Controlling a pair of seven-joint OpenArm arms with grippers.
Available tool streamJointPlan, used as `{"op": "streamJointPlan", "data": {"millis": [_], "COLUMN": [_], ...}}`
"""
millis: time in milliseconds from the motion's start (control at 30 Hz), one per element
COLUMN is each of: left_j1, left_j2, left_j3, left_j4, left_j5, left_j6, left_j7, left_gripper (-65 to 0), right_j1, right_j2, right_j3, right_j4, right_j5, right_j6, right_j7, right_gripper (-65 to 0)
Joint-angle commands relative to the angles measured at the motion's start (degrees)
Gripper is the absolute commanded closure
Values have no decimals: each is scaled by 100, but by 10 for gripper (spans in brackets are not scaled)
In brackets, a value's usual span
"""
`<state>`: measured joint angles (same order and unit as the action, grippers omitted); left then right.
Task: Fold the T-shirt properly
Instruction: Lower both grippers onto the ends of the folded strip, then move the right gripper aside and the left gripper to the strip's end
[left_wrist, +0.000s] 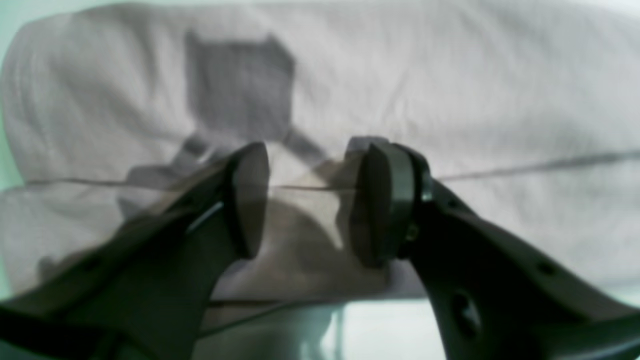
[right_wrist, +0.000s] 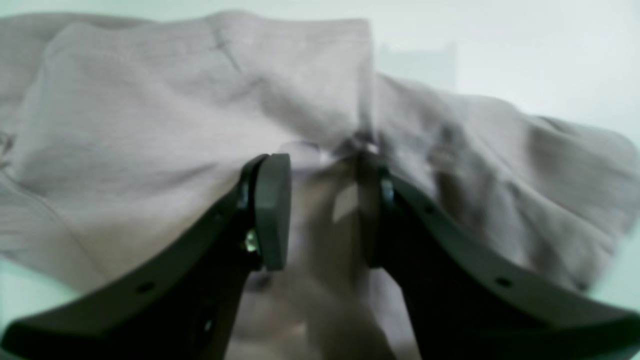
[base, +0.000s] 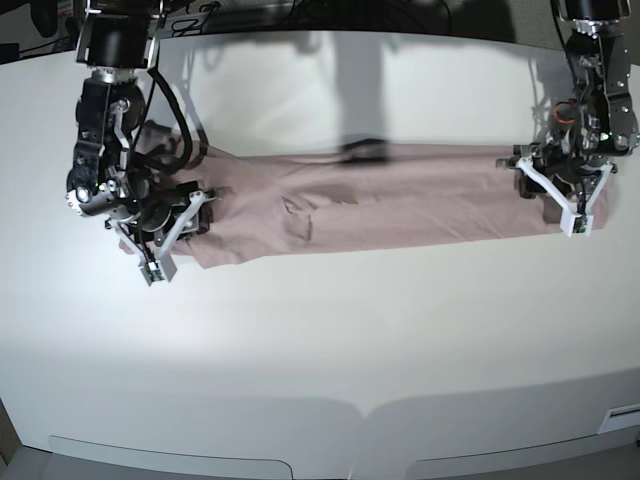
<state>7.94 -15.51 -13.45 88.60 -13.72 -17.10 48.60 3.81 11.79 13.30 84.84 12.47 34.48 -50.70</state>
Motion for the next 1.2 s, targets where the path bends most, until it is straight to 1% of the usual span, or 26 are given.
{"op": "streamJointPlan", "data": {"millis": [0,233,367,433,567,667,933,967,1000,1067,1167], "left_j1": [-81,-83,-85,-83,-81,-81,-83,-83,-83,-81,-85], "left_j2": [-160,-577,-881,-1016,-1106,-1104,-1102,-1099,-1102,-1102,-1104], "left_j3": [-33,-33,-33,-33,-37,-37,-37,-37,-37,-37,-37], "left_j4": [291,1517,1814,1823,1823,1823,1823,1823,1823,1823,1823], "left_j5": [-24,-20,254,280,280,280,323,323,323,319,278], "left_j6": [0,2,4,28,46,44,46,44,42,44,61], "left_j7": [-127,-219,-369,-450,-424,-304,-258,-210,-114,90,146], "left_gripper": [-309,-309,-309,-309,-309,-309,-312,-328,-358,-462,-457], "right_j1": [127,127,125,120,122,122,122,122,122,122,122], "right_j2": [59,57,57,57,57,57,59,57,57,59,59], "right_j3": [20,17,20,20,20,17,20,20,20,20,20], "right_j4": [256,1394,2050,2293,2540,2579,2579,2579,2579,2579,2579], "right_j5": [149,162,170,170,168,168,168,168,168,170,170], "right_j6": [2,0,-9,-101,-350,-348,-348,-348,-348,-348,-348], "right_j7": [111,109,-98,-149,-149,-164,-166,-166,-166,-166,-164], "right_gripper": [-225,-225,-225,-225,-225,-225,-225,-225,-225,-225,-225]}}
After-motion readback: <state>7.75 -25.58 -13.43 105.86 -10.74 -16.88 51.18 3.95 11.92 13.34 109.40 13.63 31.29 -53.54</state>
